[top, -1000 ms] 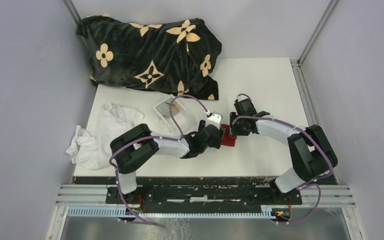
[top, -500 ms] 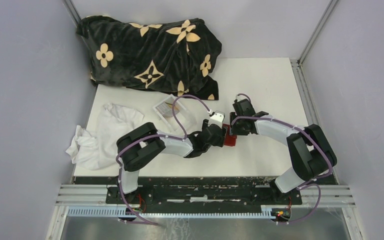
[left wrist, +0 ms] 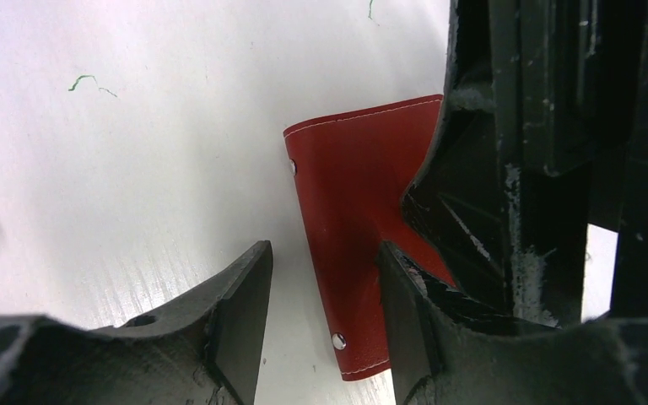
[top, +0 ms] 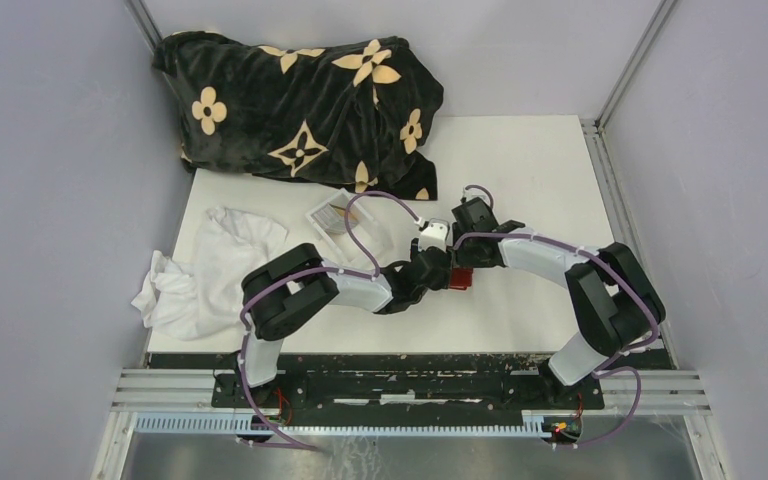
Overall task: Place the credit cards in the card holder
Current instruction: Open the card holder at the center of the board.
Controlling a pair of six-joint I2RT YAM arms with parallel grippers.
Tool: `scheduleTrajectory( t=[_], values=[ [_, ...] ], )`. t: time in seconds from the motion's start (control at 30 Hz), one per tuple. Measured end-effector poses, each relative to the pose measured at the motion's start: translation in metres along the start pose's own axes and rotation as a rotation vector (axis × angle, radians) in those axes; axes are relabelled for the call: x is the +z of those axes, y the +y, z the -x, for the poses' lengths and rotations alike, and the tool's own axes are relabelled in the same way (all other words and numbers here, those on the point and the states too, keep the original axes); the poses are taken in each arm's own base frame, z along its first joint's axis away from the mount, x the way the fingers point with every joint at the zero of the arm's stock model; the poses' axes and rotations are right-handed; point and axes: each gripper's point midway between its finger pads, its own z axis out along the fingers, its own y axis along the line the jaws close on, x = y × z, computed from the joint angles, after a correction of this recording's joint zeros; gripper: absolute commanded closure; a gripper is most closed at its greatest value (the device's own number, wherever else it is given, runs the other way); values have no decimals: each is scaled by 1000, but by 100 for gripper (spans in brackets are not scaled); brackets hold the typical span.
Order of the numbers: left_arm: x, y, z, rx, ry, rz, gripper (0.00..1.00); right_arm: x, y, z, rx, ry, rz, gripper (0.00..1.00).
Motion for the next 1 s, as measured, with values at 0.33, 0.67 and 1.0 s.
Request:
scheduleTrajectory(
  t=[0.33, 0.67, 1.0],
  values=[
    [1, -1, 0, -42, -8, 13, 48, -2, -3, 1, 2, -19, -64, 66],
    [1, -1, 0, -70, -9, 16, 51, -3, -2, 1, 7, -22, -114, 79],
    [1, -1, 0, -93, -13, 20, 51, -6, -9, 1, 43, -25, -170, 72]
  ],
)
